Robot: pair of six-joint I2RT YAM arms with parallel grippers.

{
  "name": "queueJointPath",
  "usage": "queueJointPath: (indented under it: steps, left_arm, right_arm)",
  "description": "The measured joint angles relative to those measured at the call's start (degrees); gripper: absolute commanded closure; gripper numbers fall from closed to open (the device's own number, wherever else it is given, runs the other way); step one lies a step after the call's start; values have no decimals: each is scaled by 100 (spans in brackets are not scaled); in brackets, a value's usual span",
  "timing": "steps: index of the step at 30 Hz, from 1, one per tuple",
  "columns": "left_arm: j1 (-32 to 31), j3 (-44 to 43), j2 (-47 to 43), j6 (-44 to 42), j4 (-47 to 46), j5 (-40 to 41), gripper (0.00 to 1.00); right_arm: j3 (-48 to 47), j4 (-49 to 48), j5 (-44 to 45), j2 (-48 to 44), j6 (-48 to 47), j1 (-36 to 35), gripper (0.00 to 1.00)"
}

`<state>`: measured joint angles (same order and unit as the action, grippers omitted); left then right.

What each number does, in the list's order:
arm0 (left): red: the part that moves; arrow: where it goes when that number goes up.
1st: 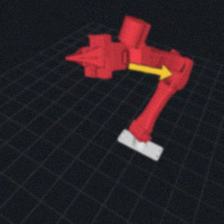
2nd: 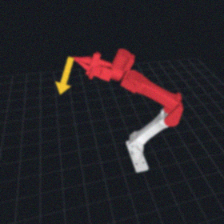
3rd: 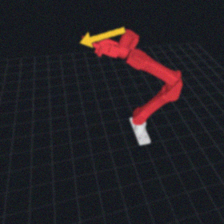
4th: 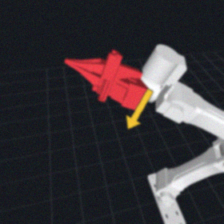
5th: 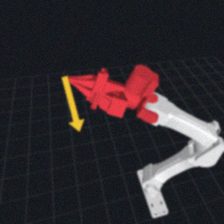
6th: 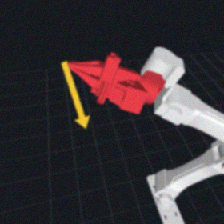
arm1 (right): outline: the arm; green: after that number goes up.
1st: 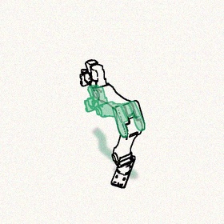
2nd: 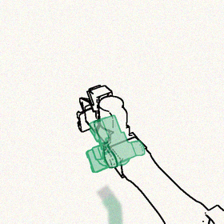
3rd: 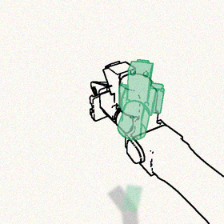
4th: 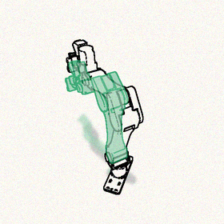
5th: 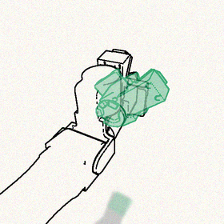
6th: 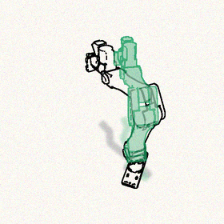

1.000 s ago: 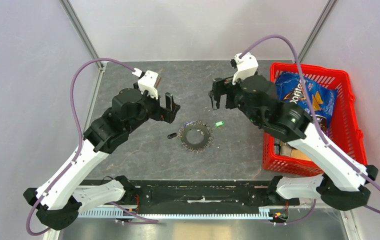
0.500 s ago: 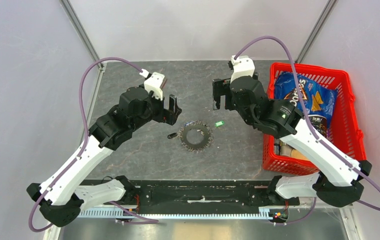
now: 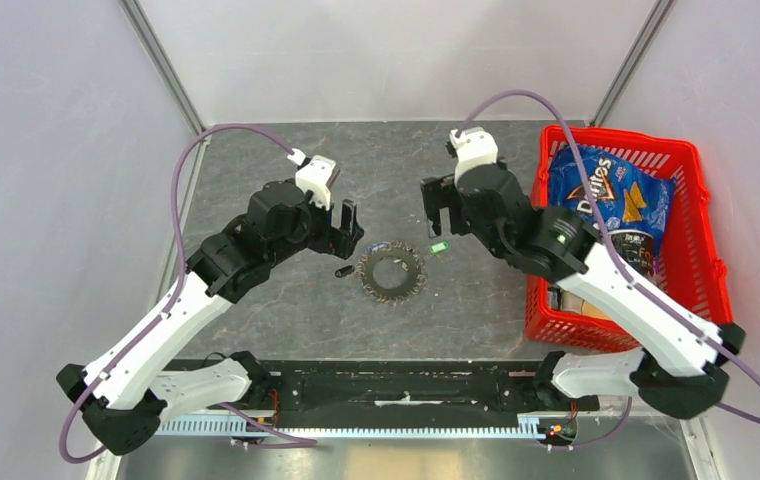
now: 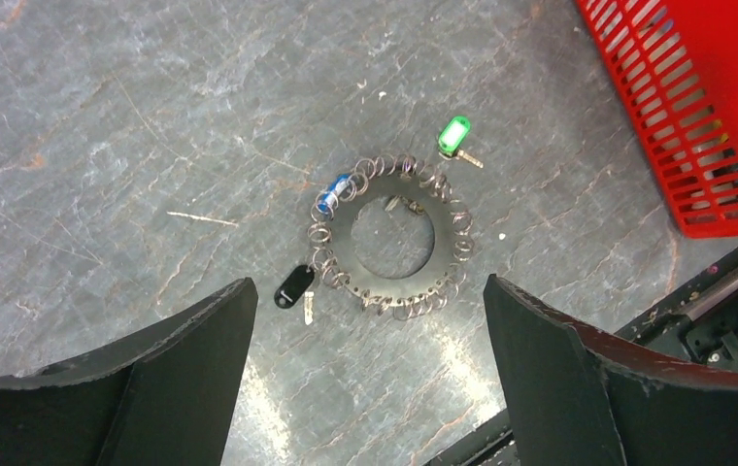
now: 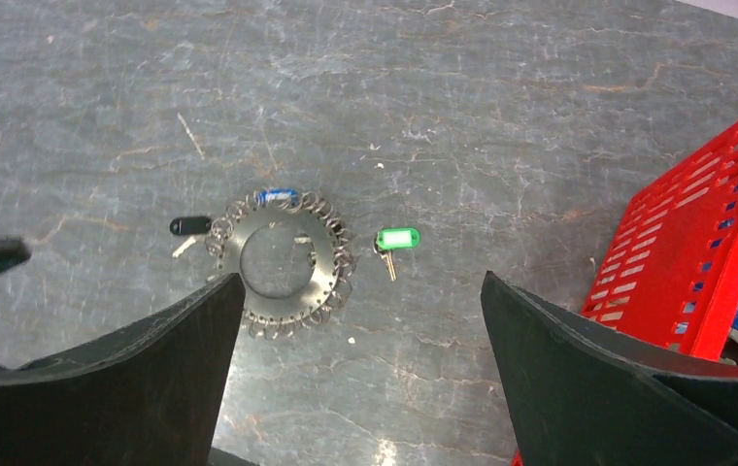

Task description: Put the keys on the keyring

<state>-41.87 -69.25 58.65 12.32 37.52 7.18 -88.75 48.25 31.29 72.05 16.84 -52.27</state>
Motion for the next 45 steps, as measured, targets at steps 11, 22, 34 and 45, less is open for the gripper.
queueJointPath:
  steps: [11, 22, 34, 45]
  left_arm:
    - [0, 533, 164, 212, 11, -15, 6]
    - [0, 1235, 203, 916, 9, -28, 14]
    - [0, 2028, 229, 1528, -245, -79, 27]
    - [0, 2358, 817, 1661, -979, -81, 51]
  right_arm:
    - [330, -7, -1088, 39, -138, -4, 1]
    - [1069, 66, -1499, 181, 94, -153, 5]
    - [1753, -46, -1633, 111, 525, -326, 14]
    - [2028, -256, -1648, 111, 752, -555, 14]
